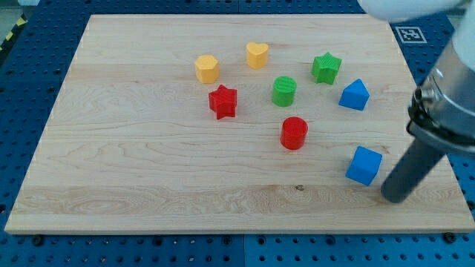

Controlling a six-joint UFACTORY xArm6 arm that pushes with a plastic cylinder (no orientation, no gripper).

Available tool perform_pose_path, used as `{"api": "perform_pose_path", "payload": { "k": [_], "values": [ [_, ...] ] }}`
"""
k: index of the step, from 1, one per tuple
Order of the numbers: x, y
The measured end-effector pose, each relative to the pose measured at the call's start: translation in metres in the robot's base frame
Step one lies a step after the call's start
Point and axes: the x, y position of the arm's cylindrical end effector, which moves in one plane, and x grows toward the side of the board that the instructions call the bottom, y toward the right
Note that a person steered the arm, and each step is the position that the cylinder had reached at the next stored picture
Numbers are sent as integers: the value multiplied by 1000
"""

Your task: Move blue cube towards blue triangle

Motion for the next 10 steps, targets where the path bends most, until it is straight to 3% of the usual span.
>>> {"api": "perform_pose_path", "payload": {
  "k": [2, 3, 5, 7, 10],
  "values": [
    [-5, -31],
    [-14, 0],
    [-18, 8],
    [-15, -50],
    [-33, -7]
  ]
}}
